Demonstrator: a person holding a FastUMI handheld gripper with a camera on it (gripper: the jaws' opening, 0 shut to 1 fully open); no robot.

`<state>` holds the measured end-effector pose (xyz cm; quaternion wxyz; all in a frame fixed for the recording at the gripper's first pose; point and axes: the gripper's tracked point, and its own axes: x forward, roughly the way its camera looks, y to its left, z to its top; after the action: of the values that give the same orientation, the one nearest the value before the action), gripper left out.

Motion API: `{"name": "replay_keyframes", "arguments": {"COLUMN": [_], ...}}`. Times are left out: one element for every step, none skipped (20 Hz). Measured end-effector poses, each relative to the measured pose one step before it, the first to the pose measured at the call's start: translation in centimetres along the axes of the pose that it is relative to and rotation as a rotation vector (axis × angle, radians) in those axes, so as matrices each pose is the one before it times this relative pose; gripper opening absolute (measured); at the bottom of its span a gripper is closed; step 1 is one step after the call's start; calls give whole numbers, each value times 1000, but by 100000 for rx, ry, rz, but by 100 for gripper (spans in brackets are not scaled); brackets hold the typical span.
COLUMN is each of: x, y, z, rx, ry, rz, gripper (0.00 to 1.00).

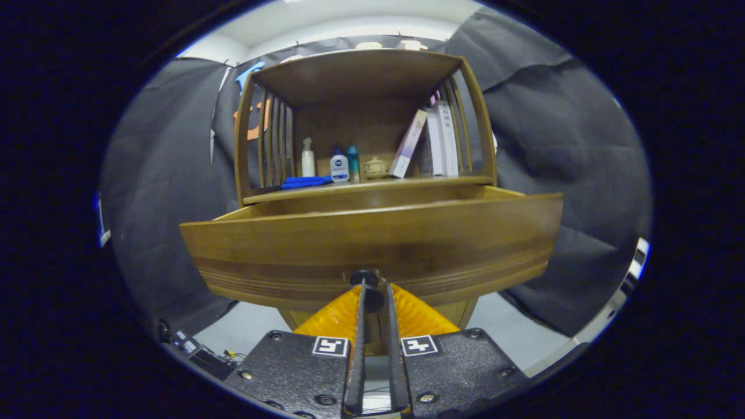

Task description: Pull open the drawer, take out the items inside it, and place them on the countertop above the cabinet.

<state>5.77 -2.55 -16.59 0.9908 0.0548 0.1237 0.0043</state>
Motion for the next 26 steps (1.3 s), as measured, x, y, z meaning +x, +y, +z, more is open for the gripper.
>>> {"name": "replay_keyframes", "arguments": {"x": [-48,-279,-189,-367,-318,-171,-359,-415,-256,83,293,270,452,809,933,932,979,1110,1074,1099,1164,1340,1340,1237,1058,846], "y": [172,-27,-288,-136,-15,-276,-276,59,-69,-247,-67,227,0,-321,-328,-193,317,443,-8,453,228,208,439,64,287,565], "z": [-194,333,243,388,398,693,1137,1172,1858,1688,1478,1549,1589,1768,1566,1160,1194,865,707,786,476,132,179,-143,-149,-291], "rx": [2105,1426,-349,-885,-1121,-1399,-732,-88,886,797,716,672,256,-638,-790,-1125,-579,-305,-821,-1342,-1421,-1570,-1778,-2446,-3817,-1101], "ry": [875,-1419,-1069,-566,-483,-894,-1129,-962,-1940,-918,260,473,568,406,805,2193,2495,3138,3351,3093,4415,4795,5132,5571,5681,4329], "rz": [1616,901,-804,-308,422,-610,-222,338,540,-369,142,1188,369,-269,-1499,-1159,441,213,-916,344,-861,-629,139,-2118,-129,-578], "gripper": [19,18,17,17,19,24,35,46,58,69,80,91,92,92,92,92,92,92,92,92,92,92,92,93,93,93]}}
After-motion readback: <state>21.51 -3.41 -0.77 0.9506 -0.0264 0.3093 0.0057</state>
